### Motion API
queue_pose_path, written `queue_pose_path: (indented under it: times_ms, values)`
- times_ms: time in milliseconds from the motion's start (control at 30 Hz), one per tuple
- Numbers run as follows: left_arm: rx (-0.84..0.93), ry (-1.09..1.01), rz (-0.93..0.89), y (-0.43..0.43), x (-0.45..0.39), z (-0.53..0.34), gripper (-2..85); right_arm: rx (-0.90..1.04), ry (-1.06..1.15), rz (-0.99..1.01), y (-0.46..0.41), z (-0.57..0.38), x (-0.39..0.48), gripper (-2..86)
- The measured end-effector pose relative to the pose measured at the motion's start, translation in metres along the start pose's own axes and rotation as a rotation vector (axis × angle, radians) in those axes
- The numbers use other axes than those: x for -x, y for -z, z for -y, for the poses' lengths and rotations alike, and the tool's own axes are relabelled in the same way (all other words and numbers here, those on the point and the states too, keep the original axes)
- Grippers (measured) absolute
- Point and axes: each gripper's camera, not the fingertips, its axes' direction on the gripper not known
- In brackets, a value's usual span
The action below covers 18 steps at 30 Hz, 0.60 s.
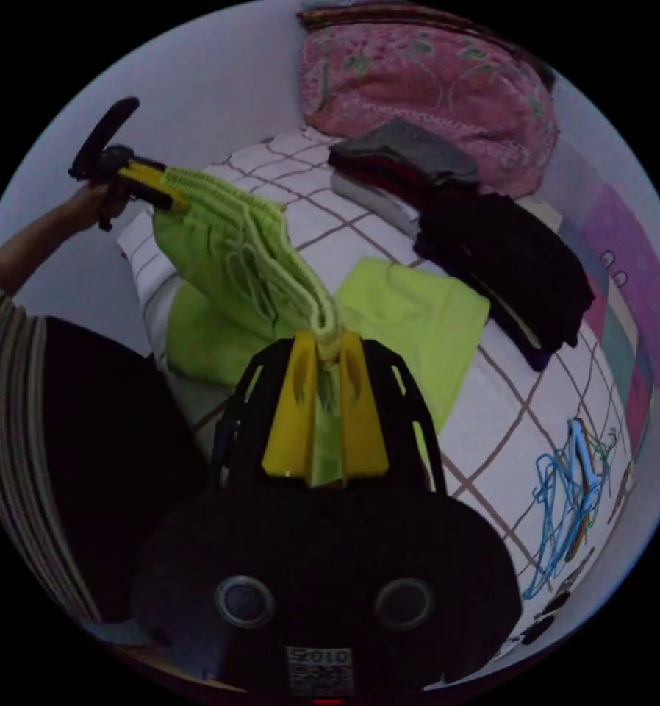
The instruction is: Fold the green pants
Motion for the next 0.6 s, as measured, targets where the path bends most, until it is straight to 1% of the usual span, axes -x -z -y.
queue_pose_path:
  times_ms: [100, 200, 267, 300, 367, 400, 500, 567, 600]
  values:
    - [-0.052, -0.062, 0.035, 0.043, -0.021, -0.009, 8.3, -0.085, -0.053, -0.04, 0.049, 0.013, 0.004, 6.2]
    - [-0.112, -0.122, 0.104, 0.104, -0.047, -0.015, 8.3, -0.221, -0.118, -0.027, 0.111, 0.023, 0.01, 6.0]
    - [-0.205, -0.144, 0.112, 0.167, -0.067, -0.026, 8.3, -0.3, -0.158, -0.019, 0.148, 0.026, 0.017, 5.8]
    - [-0.232, -0.148, 0.108, 0.183, -0.071, -0.03, 8.3, -0.344, -0.171, -0.023, 0.169, 0.024, 0.024, 5.8]
    - [-0.332, -0.177, 0.074, 0.236, -0.087, -0.051, 8.2, -0.413, -0.182, -0.029, 0.197, 0.016, 0.036, 5.6]
    - [-0.351, -0.183, 0.057, 0.245, -0.09, -0.057, 8.2, -0.454, -0.195, -0.01, 0.21, 0.007, 0.041, 5.6]
    - [-0.414, -0.251, -0.088, 0.276, -0.111, -0.08, 8.0, -0.534, -0.242, 0.052, 0.233, -0.021, 0.046, 5.4]
    - [-0.442, -0.36, -0.185, 0.298, -0.141, -0.086, 7.9, -0.556, -0.259, 0.038, 0.252, -0.036, 0.05, 5.3]
    - [-0.45, -0.386, -0.199, 0.306, -0.149, -0.085, 7.8, -0.562, -0.258, -0.002, 0.27, -0.042, 0.056, 5.3]
